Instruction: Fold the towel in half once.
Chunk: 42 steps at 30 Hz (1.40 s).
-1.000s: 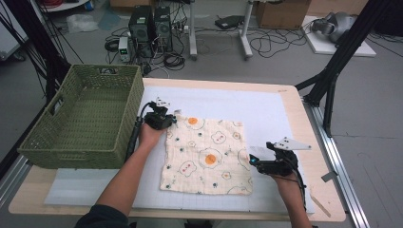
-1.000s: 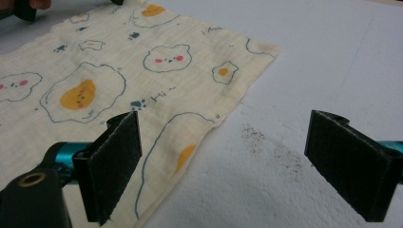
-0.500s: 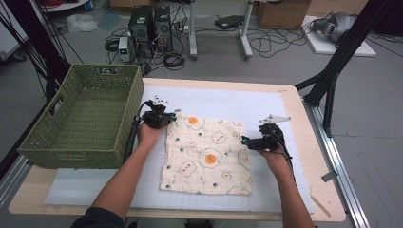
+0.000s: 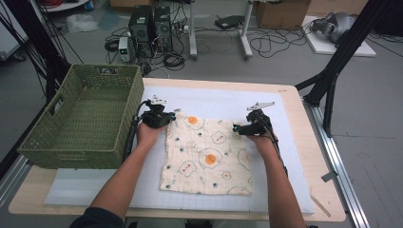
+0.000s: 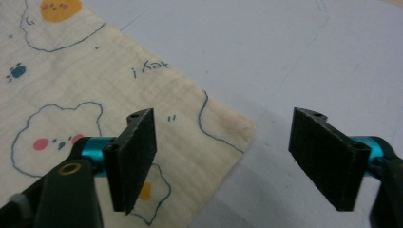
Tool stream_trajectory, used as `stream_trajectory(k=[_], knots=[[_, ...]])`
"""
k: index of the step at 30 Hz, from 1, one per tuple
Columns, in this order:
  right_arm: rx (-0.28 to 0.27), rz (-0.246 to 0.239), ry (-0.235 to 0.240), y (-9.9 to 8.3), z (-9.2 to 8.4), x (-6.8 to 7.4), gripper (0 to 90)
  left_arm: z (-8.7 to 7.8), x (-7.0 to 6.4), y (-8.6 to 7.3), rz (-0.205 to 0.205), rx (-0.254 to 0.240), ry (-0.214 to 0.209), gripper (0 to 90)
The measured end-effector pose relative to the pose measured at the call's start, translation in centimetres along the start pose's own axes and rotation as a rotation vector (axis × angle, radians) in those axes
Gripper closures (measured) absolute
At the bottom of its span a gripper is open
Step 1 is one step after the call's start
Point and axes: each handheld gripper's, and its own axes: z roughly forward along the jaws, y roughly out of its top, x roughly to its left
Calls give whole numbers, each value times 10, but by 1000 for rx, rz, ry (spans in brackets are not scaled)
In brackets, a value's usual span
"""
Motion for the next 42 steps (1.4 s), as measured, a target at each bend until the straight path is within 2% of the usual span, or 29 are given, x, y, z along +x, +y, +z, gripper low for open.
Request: stream_trajectory(k=[4, 9, 12, 14, 16, 17, 18, 21, 23, 26, 27, 30, 33, 42], knots=[[13, 13, 18, 1, 7, 0, 368, -2, -2, 2, 4, -10, 6, 843], [63, -11, -2, 2, 14, 4, 464, -4, 0, 1, 0, -3, 6, 843], [55, -17, -9, 3, 14, 4, 543, -4, 1, 1, 1, -1, 5, 842], [52, -6, 5, 2, 15, 3, 593, -3, 1, 1, -4, 1, 7, 843], [48, 5, 11, 2, 14, 2, 689, -3, 1, 1, -3, 5, 6, 845], [50, 7, 19, 2, 14, 2, 796, -2, 0, 0, 0, 11, 6, 846], [52, 2, 26, 2, 14, 4, 842, -2, 0, 0, 4, 20, 7, 847], [58, -29, 2, 4, 14, 8, 860, -3, 1, 0, -3, 14, 20, 851], [55, -29, -23, 5, 13, 8, 861, -6, 1, 4, -1, -20, 40, 853], [-39, 24, -45, 8, 4, 3, 861, -12, 0, 10, -5, -94, 66, 854], [-59, 40, -44, 9, 2, 2, 861, -13, 0, 11, -9, -103, 62, 854], [-75, 26, -54, 11, -3, 2, 860, -15, 0, 11, -7, -101, 46, 854], [-84, 17, -47, 12, -6, 3, 860, -18, -1, 11, -28, -112, 30, 853], [-136, -19, -26, 14, -29, 11, 860, -42, -10, 18, 1, -144, -17, 853]])
